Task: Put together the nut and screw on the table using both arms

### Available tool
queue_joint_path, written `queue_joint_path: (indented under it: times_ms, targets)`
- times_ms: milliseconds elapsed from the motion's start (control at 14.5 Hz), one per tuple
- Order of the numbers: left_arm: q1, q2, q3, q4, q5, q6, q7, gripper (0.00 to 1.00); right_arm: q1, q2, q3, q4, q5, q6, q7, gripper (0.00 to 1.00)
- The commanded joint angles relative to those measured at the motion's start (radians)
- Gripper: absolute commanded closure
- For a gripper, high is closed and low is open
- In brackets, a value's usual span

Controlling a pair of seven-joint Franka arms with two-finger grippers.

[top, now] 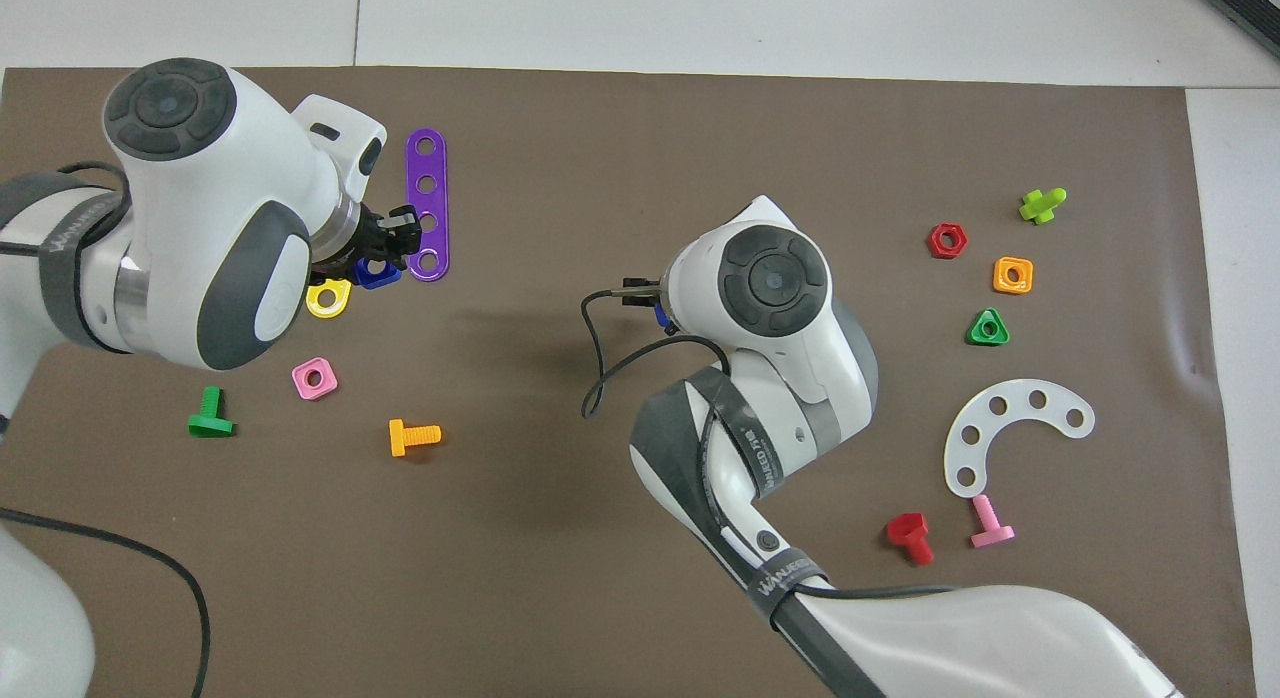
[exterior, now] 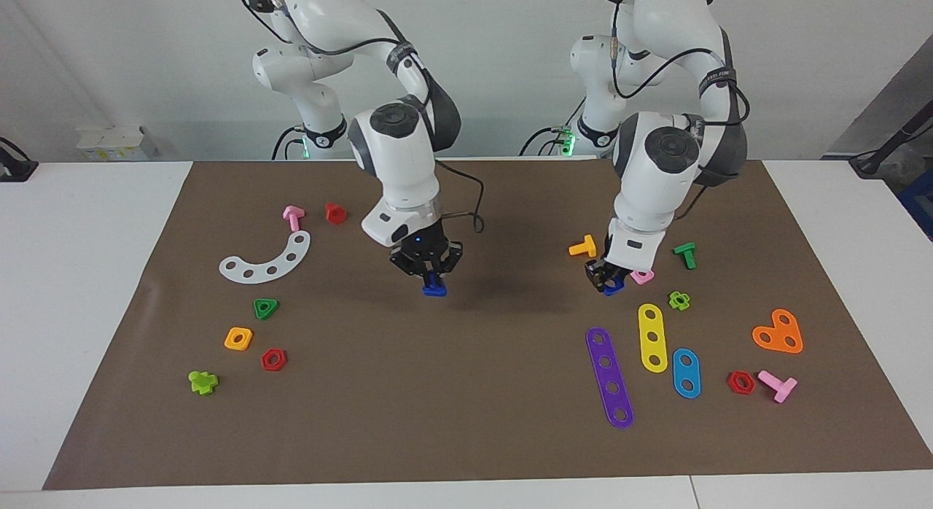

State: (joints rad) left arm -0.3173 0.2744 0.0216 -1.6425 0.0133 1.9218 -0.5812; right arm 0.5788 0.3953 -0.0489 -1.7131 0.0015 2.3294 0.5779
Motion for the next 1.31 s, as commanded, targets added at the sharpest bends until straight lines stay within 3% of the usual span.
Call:
queue_joint_path:
  times_ms: [0,412,481,550,688,825,1238]
  targets:
    - [0.000,0.023,-0.002,0.032,-0.032,-0.024,0.021,1.00,0.044,0.089,0.000,0.032,-0.073,0.062,0.110,1.00]
    - [-0.046,0.025,-0.003,0.032,-0.053,-0.003,0.017,1.00,0.058,0.112,0.000,0.010,-0.087,0.094,0.132,1.00]
    - [-0.052,0.025,-0.005,0.032,-0.053,0.003,0.018,1.00,0.059,0.112,0.000,0.007,-0.086,0.093,0.134,0.88]
    - [-0.074,0.026,-0.005,0.032,-0.050,0.016,0.021,1.00,0.059,0.112,0.000,0.004,-0.087,0.091,0.135,0.01]
    - [-0.097,0.028,-0.005,0.030,-0.053,0.061,0.024,1.00,0.055,0.096,0.000,0.006,-0.086,0.074,0.134,0.00]
    - [-0.121,0.040,-0.008,0.030,-0.052,0.083,0.024,1.00,0.027,0.021,-0.005,0.003,-0.086,-0.005,0.129,0.00]
    - [-0.215,0.110,-0.019,0.065,-0.055,0.120,0.029,1.00,-0.152,-0.166,-0.008,-0.003,-0.086,-0.192,0.002,0.00]
